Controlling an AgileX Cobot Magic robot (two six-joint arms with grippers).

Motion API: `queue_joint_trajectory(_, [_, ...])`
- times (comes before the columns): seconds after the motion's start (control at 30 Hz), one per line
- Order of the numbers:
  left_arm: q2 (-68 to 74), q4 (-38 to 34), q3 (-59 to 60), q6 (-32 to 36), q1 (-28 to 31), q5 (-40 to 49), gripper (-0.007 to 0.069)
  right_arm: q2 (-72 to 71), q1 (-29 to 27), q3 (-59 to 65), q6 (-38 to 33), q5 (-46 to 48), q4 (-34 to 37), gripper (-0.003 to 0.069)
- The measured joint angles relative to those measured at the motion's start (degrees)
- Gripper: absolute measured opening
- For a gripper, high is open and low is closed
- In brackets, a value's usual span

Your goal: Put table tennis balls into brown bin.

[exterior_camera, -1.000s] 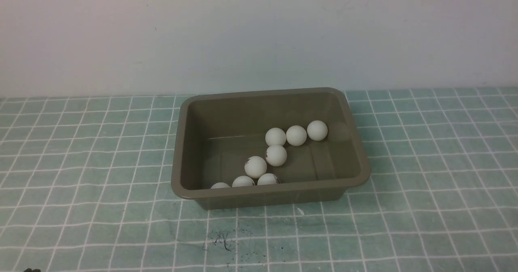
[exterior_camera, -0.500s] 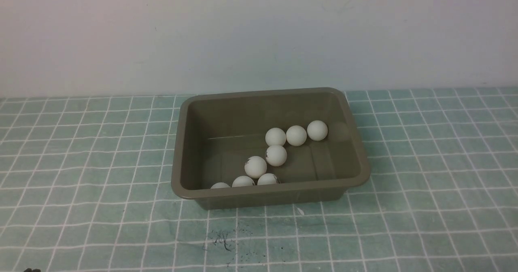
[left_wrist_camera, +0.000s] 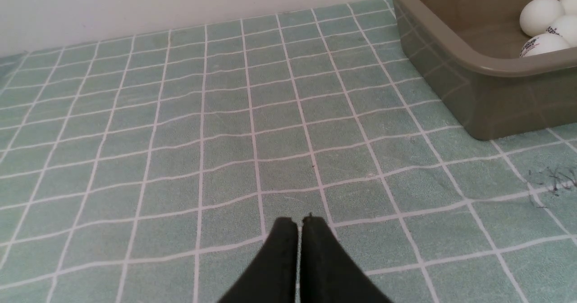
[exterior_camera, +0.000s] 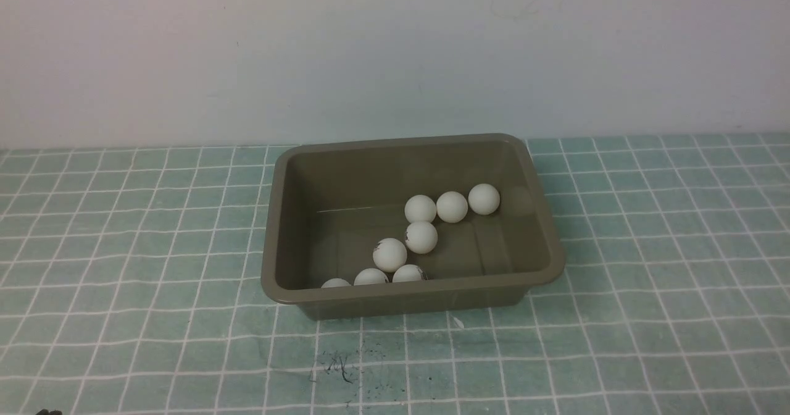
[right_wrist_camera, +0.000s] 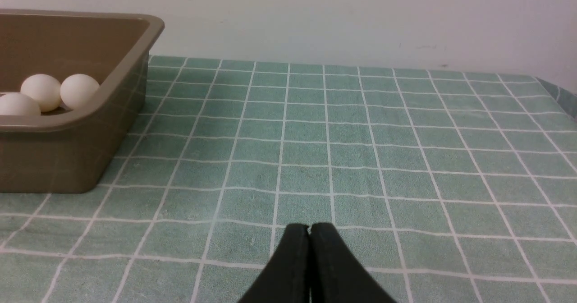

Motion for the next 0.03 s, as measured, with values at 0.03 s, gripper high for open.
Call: queue_joint_trajectory(0.03, [0.00,0.00,0.00,0.00,0.00,0.00,-0.0005,0.00,0.00,0.00,0.00,0.00,0.00,-0.0010])
